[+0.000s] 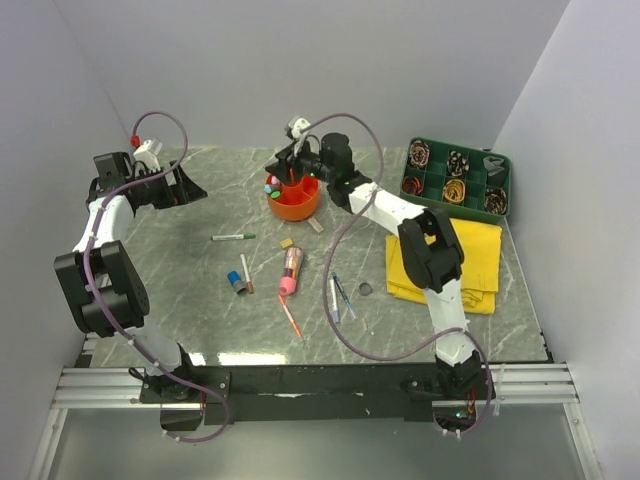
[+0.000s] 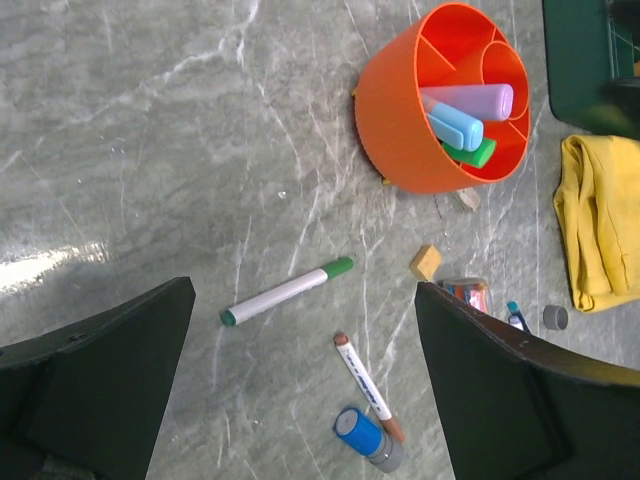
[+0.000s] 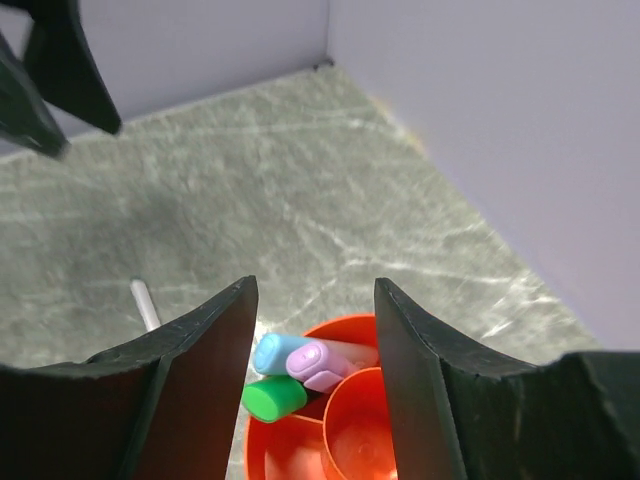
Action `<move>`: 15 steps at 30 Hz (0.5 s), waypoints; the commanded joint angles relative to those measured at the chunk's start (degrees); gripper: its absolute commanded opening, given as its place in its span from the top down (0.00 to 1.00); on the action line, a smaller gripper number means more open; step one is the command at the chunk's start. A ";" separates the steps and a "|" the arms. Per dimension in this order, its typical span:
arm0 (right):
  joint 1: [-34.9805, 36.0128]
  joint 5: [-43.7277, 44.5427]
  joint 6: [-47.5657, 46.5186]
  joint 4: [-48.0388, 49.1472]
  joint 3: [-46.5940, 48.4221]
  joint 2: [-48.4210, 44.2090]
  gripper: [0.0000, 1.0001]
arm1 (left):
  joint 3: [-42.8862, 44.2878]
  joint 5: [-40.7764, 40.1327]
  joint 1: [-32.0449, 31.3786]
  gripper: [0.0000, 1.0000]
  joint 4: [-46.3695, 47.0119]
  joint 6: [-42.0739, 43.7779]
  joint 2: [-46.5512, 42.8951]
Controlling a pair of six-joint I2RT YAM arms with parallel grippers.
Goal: Sort the stationery into containers
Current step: Place the pen in the storage box.
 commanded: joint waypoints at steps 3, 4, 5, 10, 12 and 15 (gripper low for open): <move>0.49 3.47 -0.52 -4.59 -3.52 -14.79 0.41 | 3.45 -0.37 -1.25 0.01 1.95 1.00 -2.71; 0.58 3.64 -2.18 -6.95 -4.85 -16.55 0.40 | 3.46 -0.90 -1.60 0.00 1.42 1.62 -2.97; 0.58 4.08 -3.15 -8.11 -6.43 -20.30 0.40 | 3.46 -1.25 -2.13 0.01 -0.06 1.80 -3.84; 0.58 5.66 -8.43 -17.05 -20.92 -32.89 0.39 | 2.84 -10.53 -10.55 0.00 -9.64 17.15 -8.33; 0.75 6.80 -8.87 -21.19 -25.24 -37.47 0.39 | 2.15 -13.89 -16.42 0.01 -15.36 25.74 -10.44; 0.75 7.69 -8.61 -32.09 -28.14 -40.55 0.41 | -0.14 -15.85 -21.26 0.01 -19.13 31.66 -13.16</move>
